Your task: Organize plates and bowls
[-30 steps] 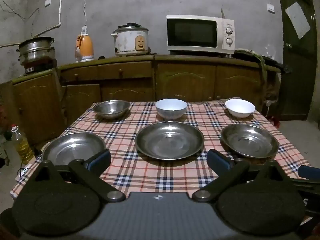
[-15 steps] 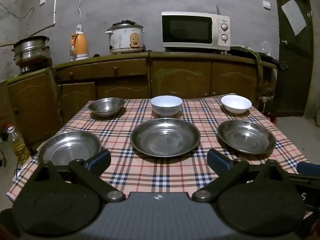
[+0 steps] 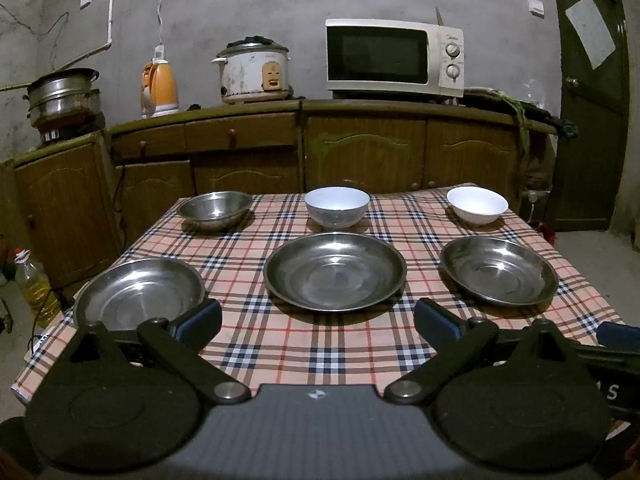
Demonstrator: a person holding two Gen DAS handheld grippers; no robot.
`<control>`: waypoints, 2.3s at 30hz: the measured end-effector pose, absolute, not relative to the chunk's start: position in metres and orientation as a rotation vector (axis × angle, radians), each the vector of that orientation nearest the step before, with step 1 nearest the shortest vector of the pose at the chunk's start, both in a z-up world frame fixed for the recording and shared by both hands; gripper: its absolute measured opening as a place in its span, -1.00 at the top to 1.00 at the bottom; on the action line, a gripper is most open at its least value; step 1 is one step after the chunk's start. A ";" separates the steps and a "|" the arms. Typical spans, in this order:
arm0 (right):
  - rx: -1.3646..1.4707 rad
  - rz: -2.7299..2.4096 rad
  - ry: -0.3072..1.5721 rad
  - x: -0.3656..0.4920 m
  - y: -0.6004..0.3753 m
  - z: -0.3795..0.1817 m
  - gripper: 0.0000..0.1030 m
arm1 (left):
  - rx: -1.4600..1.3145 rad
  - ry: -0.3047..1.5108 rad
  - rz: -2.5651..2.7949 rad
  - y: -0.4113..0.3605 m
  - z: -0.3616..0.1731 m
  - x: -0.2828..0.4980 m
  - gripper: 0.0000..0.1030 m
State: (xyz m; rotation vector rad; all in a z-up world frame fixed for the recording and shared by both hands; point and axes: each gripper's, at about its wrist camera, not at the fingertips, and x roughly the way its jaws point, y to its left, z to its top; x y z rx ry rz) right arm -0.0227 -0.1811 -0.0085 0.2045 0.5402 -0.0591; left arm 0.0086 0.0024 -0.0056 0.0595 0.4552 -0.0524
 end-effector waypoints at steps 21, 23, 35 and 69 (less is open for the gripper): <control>0.201 -0.047 0.564 -0.009 -0.175 -0.017 -1.00 | 0.065 0.477 -0.043 0.012 -0.015 0.022 -1.00; 0.200 -0.046 0.564 -0.009 -0.174 -0.017 -1.00 | 0.065 0.480 -0.043 0.012 -0.015 0.024 -1.00; 0.193 -0.051 0.576 0.005 -0.173 -0.021 -1.00 | 0.066 0.496 -0.035 0.016 -0.018 0.037 -1.00; 0.129 0.009 0.588 0.146 -0.159 -0.045 -1.00 | 0.046 0.564 0.077 0.054 -0.036 0.162 -1.00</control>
